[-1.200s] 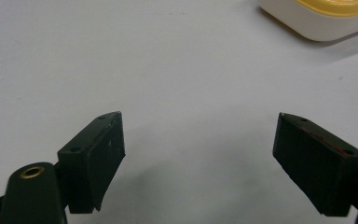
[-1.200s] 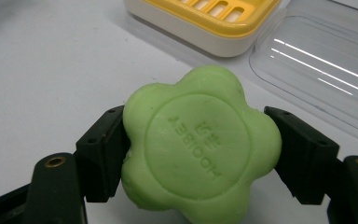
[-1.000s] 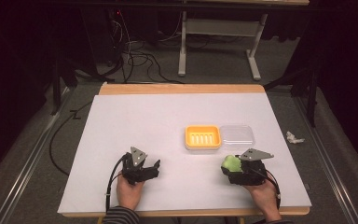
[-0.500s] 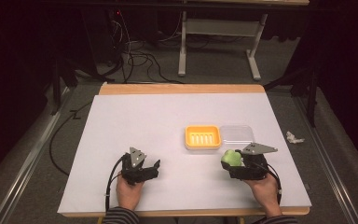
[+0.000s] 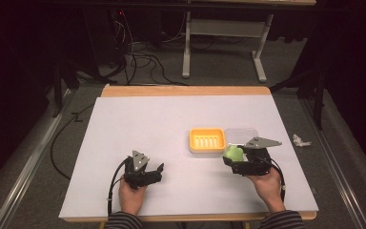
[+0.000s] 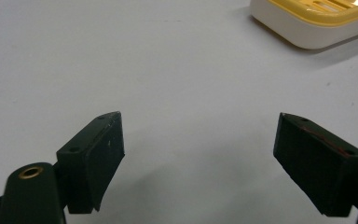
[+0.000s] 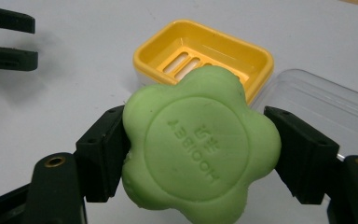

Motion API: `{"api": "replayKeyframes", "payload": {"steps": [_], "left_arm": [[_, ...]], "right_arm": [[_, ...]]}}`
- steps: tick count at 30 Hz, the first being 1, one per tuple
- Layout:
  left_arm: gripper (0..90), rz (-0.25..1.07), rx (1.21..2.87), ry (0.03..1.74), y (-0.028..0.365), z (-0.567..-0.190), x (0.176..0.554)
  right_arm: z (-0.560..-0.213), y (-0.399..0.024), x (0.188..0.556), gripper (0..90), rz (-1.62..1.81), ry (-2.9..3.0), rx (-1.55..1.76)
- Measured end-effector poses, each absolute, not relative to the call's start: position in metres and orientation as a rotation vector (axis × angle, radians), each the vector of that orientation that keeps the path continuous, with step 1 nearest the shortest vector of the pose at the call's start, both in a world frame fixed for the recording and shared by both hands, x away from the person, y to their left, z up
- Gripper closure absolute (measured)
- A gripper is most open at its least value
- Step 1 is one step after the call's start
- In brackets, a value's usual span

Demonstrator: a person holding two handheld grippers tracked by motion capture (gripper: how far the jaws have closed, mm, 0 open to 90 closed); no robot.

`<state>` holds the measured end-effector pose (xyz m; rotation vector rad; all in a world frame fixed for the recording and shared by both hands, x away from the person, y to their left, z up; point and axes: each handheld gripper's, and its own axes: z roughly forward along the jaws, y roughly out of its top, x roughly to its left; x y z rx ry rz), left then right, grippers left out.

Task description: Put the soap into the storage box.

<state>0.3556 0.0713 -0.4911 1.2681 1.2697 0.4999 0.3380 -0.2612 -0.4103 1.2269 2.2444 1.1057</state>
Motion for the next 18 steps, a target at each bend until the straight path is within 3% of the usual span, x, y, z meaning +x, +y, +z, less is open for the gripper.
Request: {"api": "replayKeyframes", "payload": {"steps": [18], "left_arm": [[16.7, 0.496, 1.268, 1.269, 0.071, -0.491, 0.355]], "right_arm": [[-0.400, -0.247, 0.360, 26.8, 1.089, 2.291, 1.201]]}}
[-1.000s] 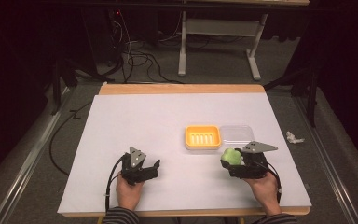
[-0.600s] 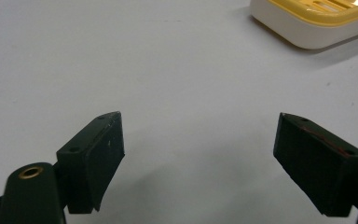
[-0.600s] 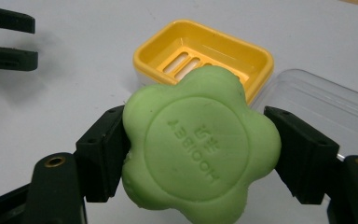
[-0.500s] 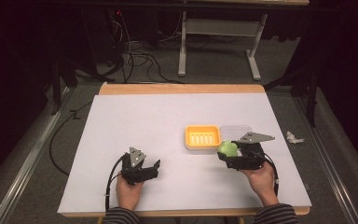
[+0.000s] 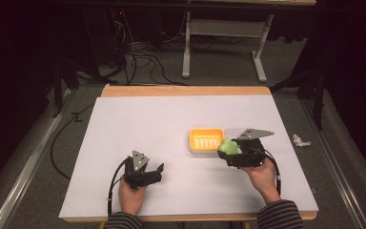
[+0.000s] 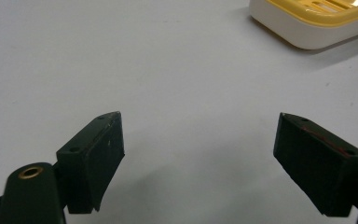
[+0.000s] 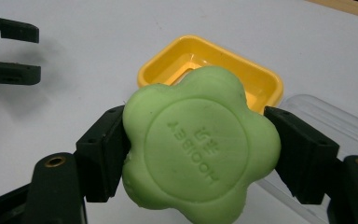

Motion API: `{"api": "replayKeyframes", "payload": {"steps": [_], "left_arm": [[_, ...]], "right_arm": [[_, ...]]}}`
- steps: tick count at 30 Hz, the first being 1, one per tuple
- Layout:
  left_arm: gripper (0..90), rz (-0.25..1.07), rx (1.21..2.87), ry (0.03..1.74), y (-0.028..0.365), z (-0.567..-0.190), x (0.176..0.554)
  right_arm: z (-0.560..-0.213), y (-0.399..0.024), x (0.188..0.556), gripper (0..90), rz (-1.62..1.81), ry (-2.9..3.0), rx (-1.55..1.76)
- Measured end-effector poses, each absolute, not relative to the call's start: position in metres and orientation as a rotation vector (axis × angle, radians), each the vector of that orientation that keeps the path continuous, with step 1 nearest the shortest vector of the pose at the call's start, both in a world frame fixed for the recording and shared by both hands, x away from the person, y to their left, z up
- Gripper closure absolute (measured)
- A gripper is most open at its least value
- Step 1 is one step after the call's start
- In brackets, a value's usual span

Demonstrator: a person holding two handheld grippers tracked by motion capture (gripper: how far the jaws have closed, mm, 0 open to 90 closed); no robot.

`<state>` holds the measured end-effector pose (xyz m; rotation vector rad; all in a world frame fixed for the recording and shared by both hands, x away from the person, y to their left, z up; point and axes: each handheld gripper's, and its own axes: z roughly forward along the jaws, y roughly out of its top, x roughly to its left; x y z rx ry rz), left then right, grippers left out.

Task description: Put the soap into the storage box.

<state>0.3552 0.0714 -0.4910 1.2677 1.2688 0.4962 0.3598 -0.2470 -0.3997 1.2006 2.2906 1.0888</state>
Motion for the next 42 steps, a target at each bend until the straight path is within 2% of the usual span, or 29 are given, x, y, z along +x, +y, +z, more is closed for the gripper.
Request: {"api": "replayKeyframes", "payload": {"steps": [15, 42], "left_arm": [[16.8, 0.497, 1.266, 1.273, 0.071, -0.491, 0.356], [16.7, 0.490, 1.249, 1.273, 0.072, -0.490, 0.355]], "right_arm": [[-0.397, -0.240, 0.381, 26.8, 1.096, 2.294, 1.228], [-0.419, -0.215, 0.423, 26.8, 0.983, 2.346, 1.302]]}}
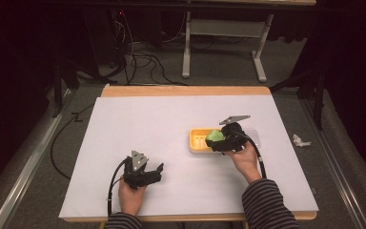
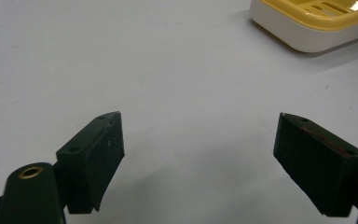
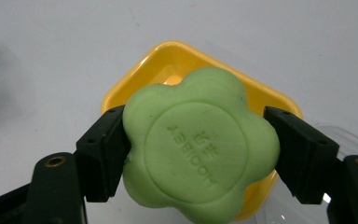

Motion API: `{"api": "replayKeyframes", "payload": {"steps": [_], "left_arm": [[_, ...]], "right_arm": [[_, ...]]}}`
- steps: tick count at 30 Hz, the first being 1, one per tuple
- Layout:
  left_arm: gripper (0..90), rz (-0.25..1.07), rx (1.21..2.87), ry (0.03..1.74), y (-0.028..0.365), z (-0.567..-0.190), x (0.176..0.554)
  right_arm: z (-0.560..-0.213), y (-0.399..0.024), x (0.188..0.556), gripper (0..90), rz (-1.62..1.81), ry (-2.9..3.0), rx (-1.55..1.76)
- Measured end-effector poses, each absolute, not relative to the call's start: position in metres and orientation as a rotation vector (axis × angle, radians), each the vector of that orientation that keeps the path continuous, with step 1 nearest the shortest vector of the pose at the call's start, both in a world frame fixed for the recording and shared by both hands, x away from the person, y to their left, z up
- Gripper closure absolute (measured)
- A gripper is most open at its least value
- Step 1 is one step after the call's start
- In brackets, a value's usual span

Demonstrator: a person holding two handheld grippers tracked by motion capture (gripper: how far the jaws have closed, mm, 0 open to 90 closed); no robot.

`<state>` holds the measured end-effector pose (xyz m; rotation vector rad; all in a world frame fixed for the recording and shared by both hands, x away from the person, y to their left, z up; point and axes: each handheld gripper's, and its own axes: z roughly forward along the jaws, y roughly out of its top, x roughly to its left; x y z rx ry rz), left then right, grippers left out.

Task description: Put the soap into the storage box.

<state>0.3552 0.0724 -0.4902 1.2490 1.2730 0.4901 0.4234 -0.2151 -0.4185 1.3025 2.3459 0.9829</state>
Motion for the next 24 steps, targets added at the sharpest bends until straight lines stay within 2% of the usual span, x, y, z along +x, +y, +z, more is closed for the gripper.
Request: {"api": "replayKeyframes", "payload": {"steps": [24], "left_arm": [[16.8, 0.485, 1.245, 1.272, 0.073, -0.490, 0.355]], "right_arm": [[-0.437, -0.201, 0.444, 26.8, 0.933, 2.341, 1.367]]}}
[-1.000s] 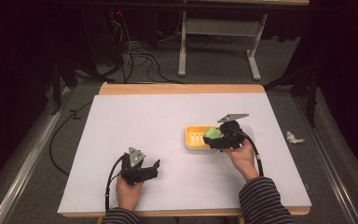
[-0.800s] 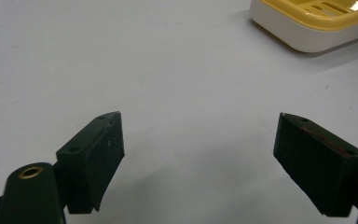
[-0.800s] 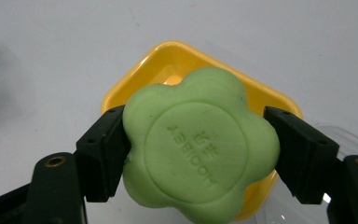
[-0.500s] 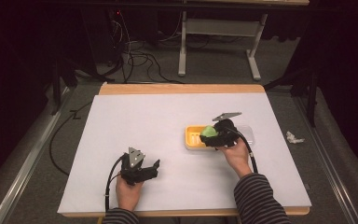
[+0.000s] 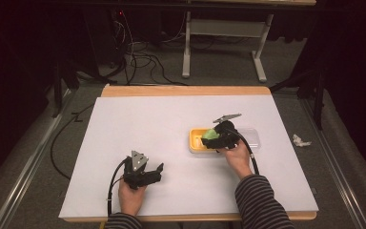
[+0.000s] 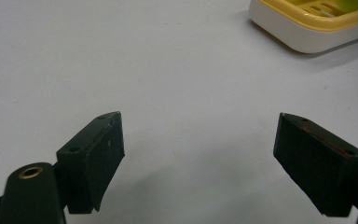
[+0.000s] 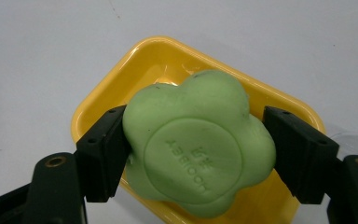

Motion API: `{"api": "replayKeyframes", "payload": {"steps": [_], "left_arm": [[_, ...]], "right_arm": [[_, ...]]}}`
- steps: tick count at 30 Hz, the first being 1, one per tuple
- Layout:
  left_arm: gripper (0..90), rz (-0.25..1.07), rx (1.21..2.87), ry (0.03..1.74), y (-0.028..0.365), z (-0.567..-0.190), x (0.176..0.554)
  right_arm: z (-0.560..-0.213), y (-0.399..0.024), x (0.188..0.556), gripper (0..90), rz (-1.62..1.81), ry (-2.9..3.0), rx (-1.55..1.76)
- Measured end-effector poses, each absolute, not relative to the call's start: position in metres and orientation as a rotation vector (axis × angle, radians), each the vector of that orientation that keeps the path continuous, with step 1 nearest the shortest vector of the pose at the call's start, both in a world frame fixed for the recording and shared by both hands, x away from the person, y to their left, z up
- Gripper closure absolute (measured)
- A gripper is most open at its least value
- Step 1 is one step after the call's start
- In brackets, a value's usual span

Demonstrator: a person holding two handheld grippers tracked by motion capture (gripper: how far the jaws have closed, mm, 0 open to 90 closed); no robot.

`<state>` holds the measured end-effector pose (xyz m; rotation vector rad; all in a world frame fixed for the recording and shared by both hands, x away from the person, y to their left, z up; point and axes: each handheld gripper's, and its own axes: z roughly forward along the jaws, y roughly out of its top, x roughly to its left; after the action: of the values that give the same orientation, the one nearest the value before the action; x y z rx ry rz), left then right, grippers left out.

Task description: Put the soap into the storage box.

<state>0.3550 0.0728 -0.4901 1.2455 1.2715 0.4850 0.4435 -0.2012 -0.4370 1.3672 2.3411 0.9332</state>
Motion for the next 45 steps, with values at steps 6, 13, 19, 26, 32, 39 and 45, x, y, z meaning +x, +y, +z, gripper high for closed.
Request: {"api": "replayKeyframes", "payload": {"steps": [6, 13, 19, 26, 32, 39, 45], "left_arm": [[16.9, 0.485, 1.247, 1.272, 0.073, -0.490, 0.355], [16.9, 0.485, 1.247, 1.272, 0.073, -0.490, 0.355], [16.9, 0.486, 1.255, 1.272, 0.073, -0.490, 0.355], [16.9, 0.484, 1.250, 1.271, 0.073, -0.490, 0.355], [17.0, 0.485, 1.249, 1.269, 0.073, -0.490, 0.355], [17.0, 0.484, 1.247, 1.273, 0.073, -0.490, 0.355], [17.1, 0.483, 1.249, 1.273, 0.073, -0.490, 0.355]], "right_arm": [[-0.438, -0.197, 0.446, 26.8, 0.924, 2.351, 1.362], [-0.440, -0.197, 0.451, 26.6, 0.902, 2.344, 1.390], [-0.435, -0.198, 0.452, 29.5, 0.921, 2.312, 1.405], [-0.428, -0.198, 0.449, 29.8, 0.934, 2.299, 1.381], [-0.420, -0.202, 0.443, 30.2, 0.970, 2.266, 1.363], [-0.411, -0.210, 0.436, 30.6, 1.002, 2.238, 1.338], [-0.404, -0.219, 0.429, 30.6, 1.021, 2.211, 1.327]]}}
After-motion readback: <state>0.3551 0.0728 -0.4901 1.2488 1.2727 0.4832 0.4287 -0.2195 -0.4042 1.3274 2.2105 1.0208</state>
